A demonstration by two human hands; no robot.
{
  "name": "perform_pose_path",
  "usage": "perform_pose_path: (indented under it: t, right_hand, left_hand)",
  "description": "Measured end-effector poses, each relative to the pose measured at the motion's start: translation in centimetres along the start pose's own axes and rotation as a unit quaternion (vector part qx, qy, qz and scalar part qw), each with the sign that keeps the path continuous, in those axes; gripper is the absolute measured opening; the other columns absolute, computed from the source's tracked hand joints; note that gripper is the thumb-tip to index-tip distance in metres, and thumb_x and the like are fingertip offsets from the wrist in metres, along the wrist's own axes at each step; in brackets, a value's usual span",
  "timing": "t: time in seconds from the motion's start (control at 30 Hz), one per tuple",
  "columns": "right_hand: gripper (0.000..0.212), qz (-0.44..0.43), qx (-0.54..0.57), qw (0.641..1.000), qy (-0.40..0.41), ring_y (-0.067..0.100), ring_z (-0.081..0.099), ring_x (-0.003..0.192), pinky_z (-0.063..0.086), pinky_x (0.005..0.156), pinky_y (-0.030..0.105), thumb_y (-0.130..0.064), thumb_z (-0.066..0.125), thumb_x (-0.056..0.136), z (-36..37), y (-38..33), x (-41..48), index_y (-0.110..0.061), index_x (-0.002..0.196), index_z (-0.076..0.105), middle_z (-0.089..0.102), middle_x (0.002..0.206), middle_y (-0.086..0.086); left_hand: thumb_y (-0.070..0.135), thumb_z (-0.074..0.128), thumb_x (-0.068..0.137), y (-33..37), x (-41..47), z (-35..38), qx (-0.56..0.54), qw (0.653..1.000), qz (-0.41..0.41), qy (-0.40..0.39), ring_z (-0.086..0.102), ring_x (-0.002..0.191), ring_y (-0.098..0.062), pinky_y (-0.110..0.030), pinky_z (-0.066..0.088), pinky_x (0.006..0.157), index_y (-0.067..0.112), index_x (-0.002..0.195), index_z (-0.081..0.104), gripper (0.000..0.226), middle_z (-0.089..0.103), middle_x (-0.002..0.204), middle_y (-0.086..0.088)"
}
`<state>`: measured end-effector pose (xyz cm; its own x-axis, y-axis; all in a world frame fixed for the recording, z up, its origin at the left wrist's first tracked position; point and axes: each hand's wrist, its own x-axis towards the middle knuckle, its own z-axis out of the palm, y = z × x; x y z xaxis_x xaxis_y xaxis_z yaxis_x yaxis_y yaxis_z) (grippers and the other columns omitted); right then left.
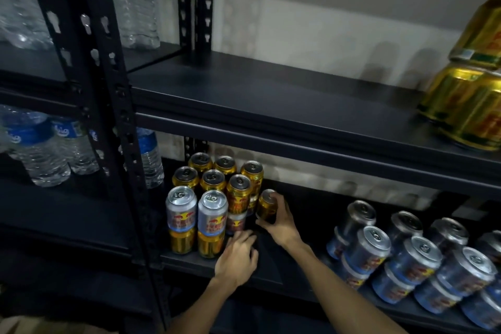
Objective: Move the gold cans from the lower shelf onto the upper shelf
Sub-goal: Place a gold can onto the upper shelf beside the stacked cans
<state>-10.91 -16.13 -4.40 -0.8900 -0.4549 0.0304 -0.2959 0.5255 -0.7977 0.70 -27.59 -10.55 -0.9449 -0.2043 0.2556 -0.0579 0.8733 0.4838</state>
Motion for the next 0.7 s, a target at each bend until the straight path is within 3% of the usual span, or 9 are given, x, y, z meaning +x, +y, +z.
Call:
perform_pose_path:
  t: [0.13, 0.23, 0.4, 0.6, 0.7]
  right_hand:
    - [0.058, 0.006, 0.005, 1.0, 0.014, 0.021, 0.055, 0.115, 0.049, 0.091, 0.035, -0.02, 0.079, 0.083, -0.4, -0.5, 0.8, -0.043, 0.12, 0.041, 0.05, 0.126, -0.003]
    - [0.055, 0.006, -0.003, 1.0, 0.009, 0.023, 0.05, 0.119, 0.044, 0.092, 0.036, -0.02, 0.077, 0.085, -1.1, -0.4, 0.1, -0.035, 0.124, 0.04, 0.045, 0.113, -0.015]
    - [0.068, -0.03, -0.025, 0.998, 0.042, 0.027, 0.047, 0.127, 0.042, 0.103, 0.036, -0.024, 0.078, 0.084, -2.8, 0.0, -2.7, -0.031, 0.142, 0.042, 0.046, 0.123, -0.007]
    - [0.065, -0.068, -0.046, 0.99, 0.113, 0.022, 0.054, 0.108, 0.04, 0.091, 0.023, -0.026, 0.078, 0.081, -5.9, -1.3, -5.6, -0.03, 0.139, 0.049, 0.048, 0.115, 0.002]
    - [0.062, -0.078, -0.051, 0.987, 0.133, 0.017, 0.052, 0.105, 0.037, 0.09, 0.019, -0.029, 0.077, 0.082, -7.2, -2.4, -7.2, -0.033, 0.137, 0.049, 0.045, 0.115, 0.0]
  left_hand:
    - [0.027, 0.041, 0.098, -0.1, 0.1, 0.0, 0.004, 1.0, -0.005, -0.007, 0.028, 0.14, -0.009, -0.027, 0.022, 0.117, 0.018, 0.144, 0.047, 0.047, 0.041, 0.151, 0.006]
    - [0.027, 0.042, 0.099, -0.1, 0.1, 0.0, 0.009, 1.0, -0.008, -0.013, 0.027, 0.141, -0.01, -0.028, 0.021, 0.117, 0.018, 0.145, 0.046, 0.047, 0.04, 0.151, 0.007]
    - [0.023, 0.046, 0.098, 0.2, 0.1, -0.4, 0.001, 1.0, 0.003, -0.013, 0.033, 0.139, -0.014, -0.028, 0.024, 0.116, 0.014, 0.141, 0.051, 0.044, 0.045, 0.148, 0.002]
    - [0.012, 0.055, 0.093, 1.0, 0.7, -2.0, -0.003, 0.999, 0.015, -0.044, 0.046, 0.13, -0.022, -0.027, 0.033, 0.11, 0.006, 0.131, 0.06, 0.039, 0.054, 0.137, -0.007]
    - [0.013, 0.056, 0.092, 2.3, 1.3, -3.6, -0.015, 0.998, 0.019, -0.063, 0.058, 0.115, -0.023, -0.026, 0.042, 0.099, 0.007, 0.122, 0.065, 0.032, 0.061, 0.122, -0.008]
